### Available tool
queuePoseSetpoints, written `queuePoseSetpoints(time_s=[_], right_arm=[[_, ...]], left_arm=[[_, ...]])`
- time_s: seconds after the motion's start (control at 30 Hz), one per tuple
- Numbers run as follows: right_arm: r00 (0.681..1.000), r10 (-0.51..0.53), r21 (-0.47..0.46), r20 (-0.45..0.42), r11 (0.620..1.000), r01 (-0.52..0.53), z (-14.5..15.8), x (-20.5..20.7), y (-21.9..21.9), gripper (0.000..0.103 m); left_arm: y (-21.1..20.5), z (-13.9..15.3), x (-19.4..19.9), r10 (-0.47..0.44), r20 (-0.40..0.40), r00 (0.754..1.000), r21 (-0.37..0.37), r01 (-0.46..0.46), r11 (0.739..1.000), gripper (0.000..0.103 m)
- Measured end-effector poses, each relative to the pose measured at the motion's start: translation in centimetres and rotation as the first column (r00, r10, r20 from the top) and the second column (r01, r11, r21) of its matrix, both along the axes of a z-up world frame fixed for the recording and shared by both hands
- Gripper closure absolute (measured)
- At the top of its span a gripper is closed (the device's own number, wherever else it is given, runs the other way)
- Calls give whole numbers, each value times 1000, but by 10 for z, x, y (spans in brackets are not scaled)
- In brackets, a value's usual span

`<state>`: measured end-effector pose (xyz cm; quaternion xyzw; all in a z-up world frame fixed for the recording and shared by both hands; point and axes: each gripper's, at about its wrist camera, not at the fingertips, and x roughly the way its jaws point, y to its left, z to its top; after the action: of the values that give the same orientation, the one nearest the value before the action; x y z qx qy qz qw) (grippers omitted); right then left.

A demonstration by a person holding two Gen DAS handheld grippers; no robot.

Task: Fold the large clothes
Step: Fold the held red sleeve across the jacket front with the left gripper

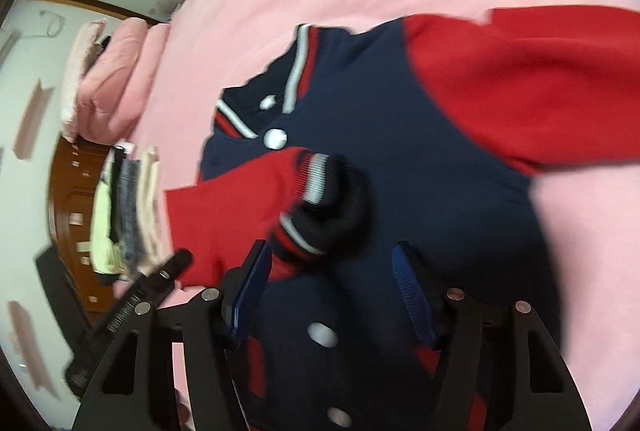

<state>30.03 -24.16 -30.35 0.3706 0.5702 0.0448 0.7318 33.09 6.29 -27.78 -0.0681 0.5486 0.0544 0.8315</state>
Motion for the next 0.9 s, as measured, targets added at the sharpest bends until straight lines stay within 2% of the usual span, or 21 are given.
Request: queuePoseSetpoints(time_s=[0.03,0.07,0.1,0.17,0.3,0.37,0.4,0.43,0.47,0.5,0.53,0.57,0.6,0.67,0.7,0.77,0.8,0.83,0.87,0.9], right_arm=[[1000,4,37,8,999,-5,-7,8,3,62],[1000,25,82,16,996,-26,-15,18,7,74],[999,37,81,11,996,-38,-19,23,8,83],[998,37,43,46,998,-39,-16,27,8,90],[980,27,-47,195,999,-18,18,17,-6,91],[976,21,-114,215,993,4,28,12,-15,90],[981,15,-153,196,988,15,26,11,-21,90],[984,17,-165,176,986,12,24,10,-19,83],[995,32,-207,96,978,-11,12,14,-23,73],[999,35,-253,35,967,-25,7,15,-27,46],[999,28,-310,-22,950,-33,3,16,-31,39],[1000,14,-329,-4,944,-15,10,14,-36,39],[998,-6,-346,55,938,25,21,10,-41,39],[990,-1,-358,143,932,53,38,7,-42,39],[982,33,-325,186,945,30,44,9,-37,41],[962,113,-211,248,976,-60,45,19,-25,56],[954,140,-159,266,982,-100,42,25,-17,67],[947,164,-106,277,985,-139,31,35,-4,77],[947,177,-95,268,983,-157,21,41,5,79],[950,200,-126,239,977,-173,10,49,15,83]], left_arm=[[3,3,0,2,1,1000,8,-2,1000,27],[3,5,-3,2,3,1000,14,-2,1000,27],[3,6,-3,2,3,1000,20,-2,1000,27],[2,7,-1,2,4,1000,22,-2,1000,27],[-2,9,-5,-13,7,1000,2,13,1000,27],[-9,6,-4,-34,-3,999,7,34,999,27],[-13,2,-2,-46,-18,999,15,46,999,27],[-18,-3,2,-59,-49,997,31,60,998,27],[-22,-8,5,-65,-80,995,53,70,996,27],[-26,-10,7,-67,-98,993,83,75,994,27],[-29,-8,8,-67,-95,993,112,77,991,28],[-33,-1,7,-80,-66,995,127,88,988,29],[-36,3,7,-97,-43,994,121,102,987,30],[-43,15,6,-171,9,985,47,171,984,42],[-48,16,7,-214,14,977,-13,214,977,47],[-59,9,14,-277,-15,961,-113,274,955,70],[-64,1,19,-294,-42,955,-128,287,949,72],[-70,-11,25,-302,-77,950,-114,293,949,73],[-72,-21,30,-296,-110,949,-84,288,954,75],[-71,-34,37,-271,-148,951,-33,269,963,76]])
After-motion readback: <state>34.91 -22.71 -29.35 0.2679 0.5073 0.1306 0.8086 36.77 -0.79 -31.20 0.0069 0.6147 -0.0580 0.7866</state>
